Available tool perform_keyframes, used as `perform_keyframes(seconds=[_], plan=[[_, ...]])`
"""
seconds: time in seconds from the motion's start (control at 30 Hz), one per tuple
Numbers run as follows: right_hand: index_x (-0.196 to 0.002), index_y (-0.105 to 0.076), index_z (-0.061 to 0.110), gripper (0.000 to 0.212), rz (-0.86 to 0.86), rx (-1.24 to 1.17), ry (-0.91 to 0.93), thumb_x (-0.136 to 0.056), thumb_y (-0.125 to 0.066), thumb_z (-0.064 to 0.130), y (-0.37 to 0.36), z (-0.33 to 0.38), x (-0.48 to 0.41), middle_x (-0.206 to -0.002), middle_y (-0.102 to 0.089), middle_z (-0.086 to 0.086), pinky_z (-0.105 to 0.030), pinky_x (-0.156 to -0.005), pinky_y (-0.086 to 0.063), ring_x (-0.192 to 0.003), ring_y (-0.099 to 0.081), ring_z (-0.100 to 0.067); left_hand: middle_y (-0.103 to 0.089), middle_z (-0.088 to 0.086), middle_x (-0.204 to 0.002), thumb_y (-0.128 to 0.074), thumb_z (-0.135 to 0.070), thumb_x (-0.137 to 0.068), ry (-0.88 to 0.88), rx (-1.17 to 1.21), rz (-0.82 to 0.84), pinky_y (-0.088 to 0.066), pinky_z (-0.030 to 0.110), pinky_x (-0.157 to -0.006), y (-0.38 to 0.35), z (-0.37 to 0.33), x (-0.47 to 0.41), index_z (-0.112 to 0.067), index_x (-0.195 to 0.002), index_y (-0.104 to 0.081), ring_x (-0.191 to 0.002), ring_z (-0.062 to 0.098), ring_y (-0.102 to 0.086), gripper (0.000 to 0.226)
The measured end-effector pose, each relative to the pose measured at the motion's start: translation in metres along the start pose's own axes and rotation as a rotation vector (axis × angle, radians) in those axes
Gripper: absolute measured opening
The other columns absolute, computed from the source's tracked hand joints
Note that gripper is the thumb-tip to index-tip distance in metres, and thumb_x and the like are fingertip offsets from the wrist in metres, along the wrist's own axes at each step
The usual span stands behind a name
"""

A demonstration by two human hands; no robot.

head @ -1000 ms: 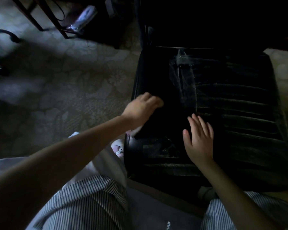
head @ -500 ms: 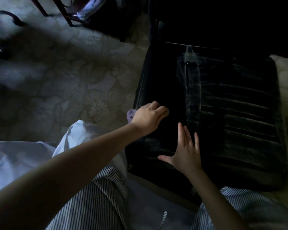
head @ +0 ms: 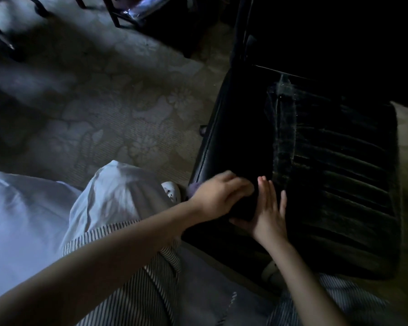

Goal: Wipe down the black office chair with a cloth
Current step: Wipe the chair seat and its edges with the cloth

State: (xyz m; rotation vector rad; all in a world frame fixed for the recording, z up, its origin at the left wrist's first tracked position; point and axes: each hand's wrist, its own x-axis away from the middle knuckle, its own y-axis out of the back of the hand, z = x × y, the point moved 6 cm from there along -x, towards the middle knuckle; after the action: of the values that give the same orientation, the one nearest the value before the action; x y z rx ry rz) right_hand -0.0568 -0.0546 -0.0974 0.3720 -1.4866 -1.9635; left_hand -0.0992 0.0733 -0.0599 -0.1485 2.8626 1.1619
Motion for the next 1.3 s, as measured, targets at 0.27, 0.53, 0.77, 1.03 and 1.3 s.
perform_keyframes(seconds=[0.27,0.53,0.77,1.03,1.3], plan=[[-0.139,0.028,0.027,0.121,0.228,0.122,0.107,-0.069,-0.058,0.075,-0.009,0.02,0.0,-0.148,0.032,0.001,-0.043,-0.109,0.022,-0.137,0.03,-0.016,-0.058,0.013,-0.111,-0.053,-0.023,-0.095,0.649,0.081,-0.46,-0.03,0.012,-0.078,0.073,0.108,0.014,-0.01,-0.12,-0.06,-0.106,0.024,-0.054,0.029],[-0.146,-0.02,0.023,0.127,0.125,0.188,0.068,-0.042,-0.078,0.07,-0.011,0.017,-0.004,-0.149,-0.032,-0.017,-0.055,-0.107,-0.025,-0.137,-0.028,-0.039,-0.057,0.009,-0.109,-0.052,-0.023,-0.095,0.573,0.145,-0.504,-0.041,0.024,-0.087,0.042,0.106,-0.021,-0.016,-0.124,-0.06,-0.103,0.021,-0.055,0.031],[-0.142,-0.026,0.022,0.126,0.07,0.219,0.074,-0.039,-0.081,0.067,-0.011,0.02,-0.006,-0.146,-0.037,-0.017,-0.054,-0.106,-0.028,-0.134,-0.033,-0.038,-0.057,0.008,-0.114,-0.047,-0.025,-0.096,0.597,0.107,-0.509,-0.042,0.034,-0.093,0.027,0.104,-0.002,-0.02,-0.129,-0.055,-0.104,0.026,-0.055,0.034],[-0.142,-0.019,0.024,0.124,0.075,0.179,0.055,-0.043,-0.083,0.06,-0.009,0.023,-0.006,-0.15,-0.031,-0.017,-0.051,-0.111,-0.015,-0.139,-0.024,-0.036,-0.06,0.004,-0.115,-0.038,-0.034,-0.092,0.904,0.212,-0.709,-0.035,0.023,-0.095,-0.006,0.079,0.081,-0.021,-0.124,-0.058,-0.108,0.016,-0.053,0.039],[-0.147,-0.021,0.025,0.122,0.08,0.197,0.031,-0.047,-0.079,0.065,-0.007,0.024,-0.008,-0.153,-0.024,-0.015,-0.05,-0.113,-0.012,-0.142,-0.019,-0.033,-0.056,0.006,-0.117,-0.037,-0.034,-0.093,0.957,0.219,-0.726,-0.032,0.021,-0.093,-0.008,0.077,0.086,-0.019,-0.127,-0.056,-0.109,0.018,-0.052,0.041]])
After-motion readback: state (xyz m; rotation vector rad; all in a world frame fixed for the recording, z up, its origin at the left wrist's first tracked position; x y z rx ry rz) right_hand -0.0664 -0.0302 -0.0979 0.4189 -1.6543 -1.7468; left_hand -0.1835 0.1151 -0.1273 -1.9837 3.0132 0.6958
